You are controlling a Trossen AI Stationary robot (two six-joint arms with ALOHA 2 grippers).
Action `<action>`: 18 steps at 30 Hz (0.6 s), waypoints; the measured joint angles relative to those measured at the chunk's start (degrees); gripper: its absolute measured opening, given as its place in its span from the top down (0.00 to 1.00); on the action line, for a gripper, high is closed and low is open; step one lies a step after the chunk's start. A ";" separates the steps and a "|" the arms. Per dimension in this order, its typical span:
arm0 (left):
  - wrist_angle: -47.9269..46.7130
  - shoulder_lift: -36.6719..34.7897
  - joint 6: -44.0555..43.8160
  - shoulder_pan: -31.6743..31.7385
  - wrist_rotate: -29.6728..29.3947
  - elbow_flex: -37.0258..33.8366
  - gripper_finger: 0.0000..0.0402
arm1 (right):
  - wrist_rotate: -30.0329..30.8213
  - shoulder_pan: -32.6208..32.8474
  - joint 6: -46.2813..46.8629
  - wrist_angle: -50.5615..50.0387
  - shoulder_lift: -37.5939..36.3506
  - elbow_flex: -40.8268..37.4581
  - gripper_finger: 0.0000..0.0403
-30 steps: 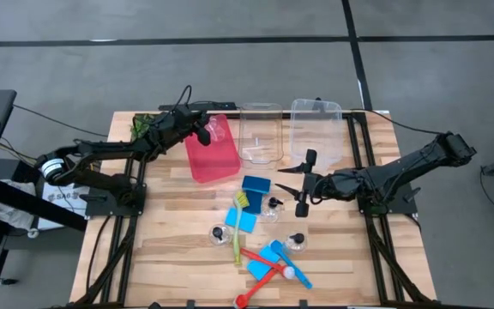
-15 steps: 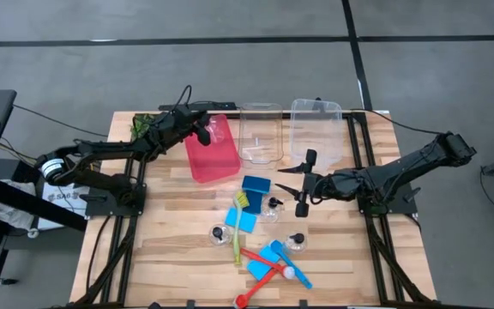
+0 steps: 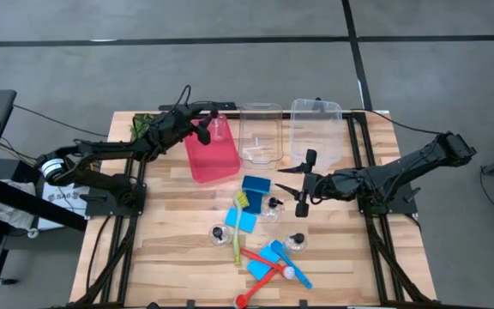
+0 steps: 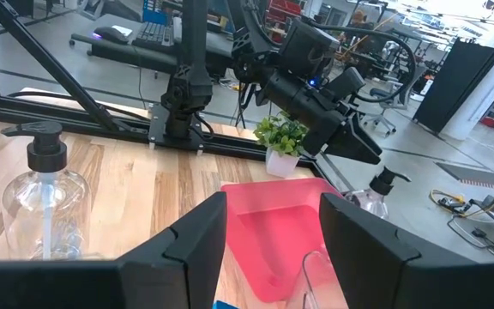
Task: Pick & Place Kitchen Sink Supplies
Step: Put the transparent soap dispenser into the red bin
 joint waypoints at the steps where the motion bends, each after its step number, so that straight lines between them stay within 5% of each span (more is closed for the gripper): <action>1: 0.02 0.00 0.00 0.00 -0.09 0.00 0.37 | 0.00 -0.01 0.00 0.02 0.00 0.00 0.55; 10: 0.40 -0.81 0.23 -0.44 -0.26 0.00 0.35 | 0.00 -0.02 -0.02 0.00 0.00 0.00 0.55; 18: -8.05 -11.21 3.35 -5.49 0.52 -0.02 0.36 | 0.01 0.12 0.02 -0.92 0.00 0.00 0.55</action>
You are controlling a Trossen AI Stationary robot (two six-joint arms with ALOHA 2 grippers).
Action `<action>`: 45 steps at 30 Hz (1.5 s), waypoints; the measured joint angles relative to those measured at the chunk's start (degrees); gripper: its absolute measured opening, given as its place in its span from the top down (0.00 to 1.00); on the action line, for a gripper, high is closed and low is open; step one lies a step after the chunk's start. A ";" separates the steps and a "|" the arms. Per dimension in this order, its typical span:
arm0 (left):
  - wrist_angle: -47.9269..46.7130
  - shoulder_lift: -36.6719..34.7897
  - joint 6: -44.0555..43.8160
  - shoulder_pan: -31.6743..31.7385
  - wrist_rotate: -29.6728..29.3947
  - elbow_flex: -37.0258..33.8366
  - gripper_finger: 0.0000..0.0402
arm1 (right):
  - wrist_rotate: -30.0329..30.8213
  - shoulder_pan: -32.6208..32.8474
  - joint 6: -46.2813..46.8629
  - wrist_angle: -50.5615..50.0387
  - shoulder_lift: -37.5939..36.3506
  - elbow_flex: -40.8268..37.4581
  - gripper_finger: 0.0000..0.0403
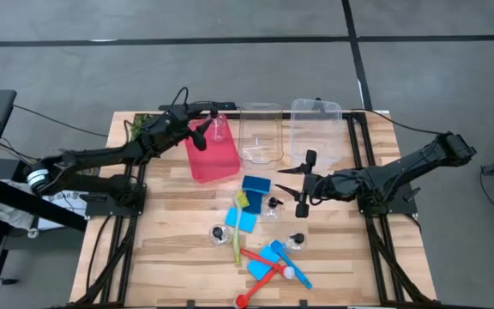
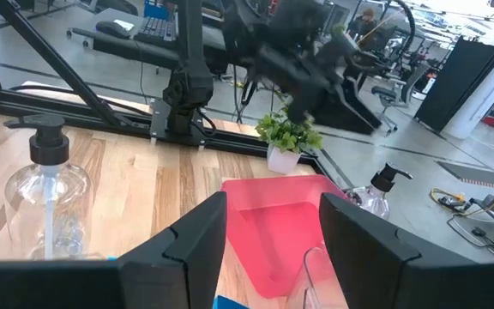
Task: Pick & Place Kitchen Sink Supplies
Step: Put the transparent soap dispenser into the red bin
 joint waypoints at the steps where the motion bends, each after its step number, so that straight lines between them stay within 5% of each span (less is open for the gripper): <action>1: -1.93 -1.69 0.04 -0.97 0.51 0.00 0.35 | 0.00 0.04 0.00 -0.26 0.00 0.00 0.55; 13: -23.69 -13.35 -0.11 -21.37 18.30 -0.04 0.35 | 0.01 2.11 -0.04 -0.96 0.00 0.00 0.55; 22: -23.97 -10.07 1.33 -36.32 19.41 -0.07 0.35 | 0.03 2.27 -0.04 -0.56 0.00 0.00 0.55; 45: -16.60 0.04 -0.75 -42.73 19.39 -0.07 0.35 | 0.01 2.25 -0.04 -0.67 0.00 -0.02 0.55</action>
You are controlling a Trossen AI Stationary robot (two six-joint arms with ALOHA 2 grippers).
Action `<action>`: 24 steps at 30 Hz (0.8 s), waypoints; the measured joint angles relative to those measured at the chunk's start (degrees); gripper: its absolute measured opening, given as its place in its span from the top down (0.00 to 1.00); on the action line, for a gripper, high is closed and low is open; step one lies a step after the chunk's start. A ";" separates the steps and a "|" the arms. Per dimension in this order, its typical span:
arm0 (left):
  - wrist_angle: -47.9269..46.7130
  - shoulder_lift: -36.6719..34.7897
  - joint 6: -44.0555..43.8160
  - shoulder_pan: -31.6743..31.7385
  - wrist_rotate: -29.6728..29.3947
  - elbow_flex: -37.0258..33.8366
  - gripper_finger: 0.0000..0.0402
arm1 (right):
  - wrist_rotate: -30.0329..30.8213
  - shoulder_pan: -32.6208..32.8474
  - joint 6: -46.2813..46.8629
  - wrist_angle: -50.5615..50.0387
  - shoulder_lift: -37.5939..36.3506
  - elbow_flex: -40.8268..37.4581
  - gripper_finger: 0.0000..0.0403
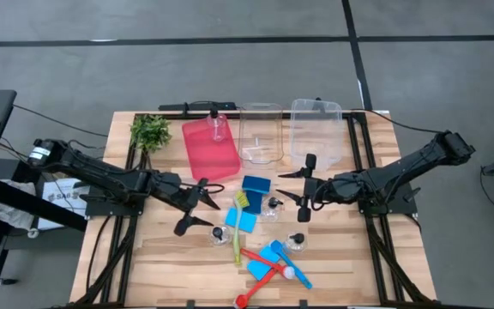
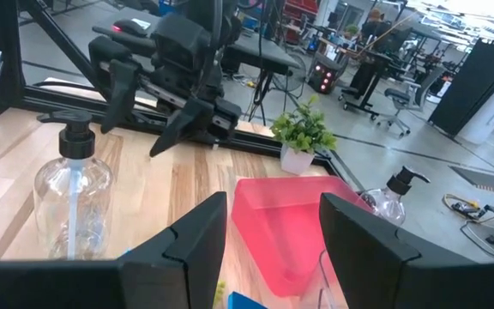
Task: Pick & Place Kitchen Sink Supplies
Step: Put the transparent soap dispenser into the red bin
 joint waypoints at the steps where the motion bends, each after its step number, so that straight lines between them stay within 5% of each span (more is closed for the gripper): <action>1: 0.07 0.00 -0.02 -0.15 0.04 0.00 0.35 | 0.02 0.00 0.00 -0.02 -0.02 0.00 0.55; 10: 0.07 -0.02 -1.86 -0.61 5.43 0.00 0.35 | 0.02 0.00 0.00 -0.04 -0.02 0.00 0.55; 24: 3.59 0.70 0.81 -2.03 5.49 0.01 0.35 | 0.02 0.00 0.04 -0.04 0.00 0.02 0.55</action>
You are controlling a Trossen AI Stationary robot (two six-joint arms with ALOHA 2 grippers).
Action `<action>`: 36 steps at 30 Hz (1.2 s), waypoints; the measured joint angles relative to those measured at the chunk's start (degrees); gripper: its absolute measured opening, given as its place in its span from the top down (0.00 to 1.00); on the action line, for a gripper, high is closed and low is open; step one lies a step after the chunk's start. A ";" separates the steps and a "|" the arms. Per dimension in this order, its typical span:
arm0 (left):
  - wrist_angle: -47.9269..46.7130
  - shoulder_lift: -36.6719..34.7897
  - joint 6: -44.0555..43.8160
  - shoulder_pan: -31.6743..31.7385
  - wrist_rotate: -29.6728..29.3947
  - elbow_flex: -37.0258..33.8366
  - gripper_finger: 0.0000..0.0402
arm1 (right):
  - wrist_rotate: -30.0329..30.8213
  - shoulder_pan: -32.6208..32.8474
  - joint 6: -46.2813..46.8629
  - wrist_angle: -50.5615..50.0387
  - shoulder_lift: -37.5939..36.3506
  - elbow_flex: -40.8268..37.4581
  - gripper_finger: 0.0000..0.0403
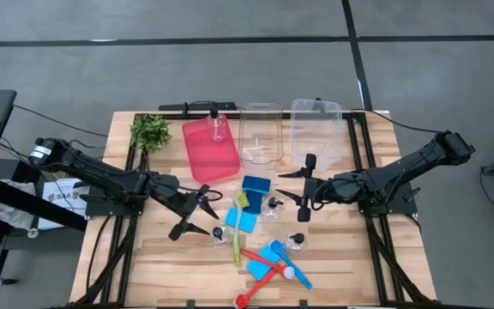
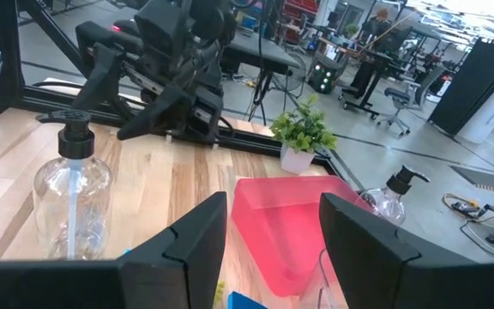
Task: Pick & Place Kitchen Sink Supplies
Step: Put the transparent soap dispenser into the red bin
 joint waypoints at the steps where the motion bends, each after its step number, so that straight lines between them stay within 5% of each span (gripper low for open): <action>1: 0.04 0.48 0.00 -0.11 -0.02 -0.01 0.35 | 0.00 0.00 0.00 0.00 -0.01 -0.01 0.55; 14: 9.41 8.83 0.05 -0.15 -0.09 -0.01 0.35 | 0.00 -0.07 0.02 0.02 0.00 0.00 0.55; 36: 12.47 8.91 0.05 -0.15 1.40 0.00 0.41 | 0.00 -0.07 0.00 0.02 -0.01 0.00 0.55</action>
